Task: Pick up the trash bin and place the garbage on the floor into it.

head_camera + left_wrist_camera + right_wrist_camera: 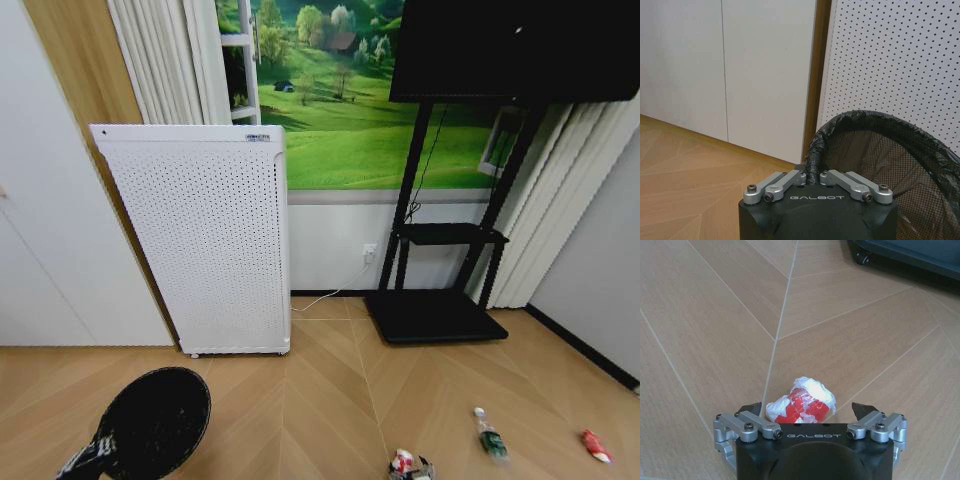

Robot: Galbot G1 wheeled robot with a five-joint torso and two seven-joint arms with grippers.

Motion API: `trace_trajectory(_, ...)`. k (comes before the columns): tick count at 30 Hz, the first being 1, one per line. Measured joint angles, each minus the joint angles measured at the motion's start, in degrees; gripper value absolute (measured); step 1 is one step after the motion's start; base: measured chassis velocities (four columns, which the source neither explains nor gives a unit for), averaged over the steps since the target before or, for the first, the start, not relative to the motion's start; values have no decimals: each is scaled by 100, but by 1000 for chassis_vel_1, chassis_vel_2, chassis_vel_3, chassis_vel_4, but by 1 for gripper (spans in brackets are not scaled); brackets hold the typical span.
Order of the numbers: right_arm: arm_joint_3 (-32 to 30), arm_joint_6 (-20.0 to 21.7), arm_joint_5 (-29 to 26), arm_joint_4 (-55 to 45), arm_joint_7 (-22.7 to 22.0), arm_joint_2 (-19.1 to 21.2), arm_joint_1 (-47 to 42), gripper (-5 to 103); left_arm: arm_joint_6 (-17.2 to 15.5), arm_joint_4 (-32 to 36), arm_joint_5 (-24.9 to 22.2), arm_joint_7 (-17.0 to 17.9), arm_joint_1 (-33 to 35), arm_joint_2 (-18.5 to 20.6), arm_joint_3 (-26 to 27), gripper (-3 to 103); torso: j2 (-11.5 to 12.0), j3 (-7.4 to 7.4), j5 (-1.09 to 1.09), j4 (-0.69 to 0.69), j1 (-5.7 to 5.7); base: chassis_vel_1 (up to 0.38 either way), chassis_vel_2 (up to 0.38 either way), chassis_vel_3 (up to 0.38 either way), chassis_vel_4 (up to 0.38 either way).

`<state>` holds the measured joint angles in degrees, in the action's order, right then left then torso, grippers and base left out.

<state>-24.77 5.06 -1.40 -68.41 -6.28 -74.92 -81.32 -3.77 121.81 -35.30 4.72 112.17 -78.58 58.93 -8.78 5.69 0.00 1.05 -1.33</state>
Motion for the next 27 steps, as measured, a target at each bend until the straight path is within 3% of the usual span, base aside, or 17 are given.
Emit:
trace_trajectory(3,35,25,-44,37,-44,21,37,92,0,-6,0,0,-21,-18,-18,6,0,0,0,0,0,0,0,0,0)
trace_trajectory(4,36,100,-98,99,-126,1,94,76,0,-14,3,-1,-39,-50,-41,6,0,0,0,0,0,0,0,0,0)
trace_trajectory(5,41,123,-110,112,-140,-2,100,71,0,-25,8,-4,-41,-56,-45,6,0,0,0,0,0,0,0,0,0)
trace_trajectory(8,48,143,-120,119,-147,0,101,65,1,-35,10,-4,-48,-66,-47,6,0,0,-1,0,0,0,0,0,0)
trace_trajectory(10,43,139,-119,129,-147,7,91,54,2,-35,10,-5,-54,-70,-46,6,0,0,0,0,0,0,0,0,0)
trace_trajectory(15,-21,80,-109,86,-133,9,7,40,3,-39,10,-7,-65,-60,-50,6,0,0,0,0,0,0,0,0,0)
trace_trajectory(22,-147,43,-164,-188,-98,3,-112,38,-22,-55,12,-4,-161,31,-104,6,0,0,1,0,0,0,0,0,0)
trace_trajectory(24,-289,-500,-65,-425,349,36,-183,38,-66,-130,18,-4,-265,210,-183,6,0,0,1,0,0,0,0,0,0)
trace_trajectory(25,-289,-500,-65,-425,349,36,-183,38,-66,-130,18,-4,-265,210,-183,6,0,0,1,0,0,0,0,0,0)
trace_trajectory(27,-487,-1184,442,-734,895,108,-236,38,-169,-243,-6,-11,-403,463,-369,6,0,0,-2,-1,0,0,0,0,0)
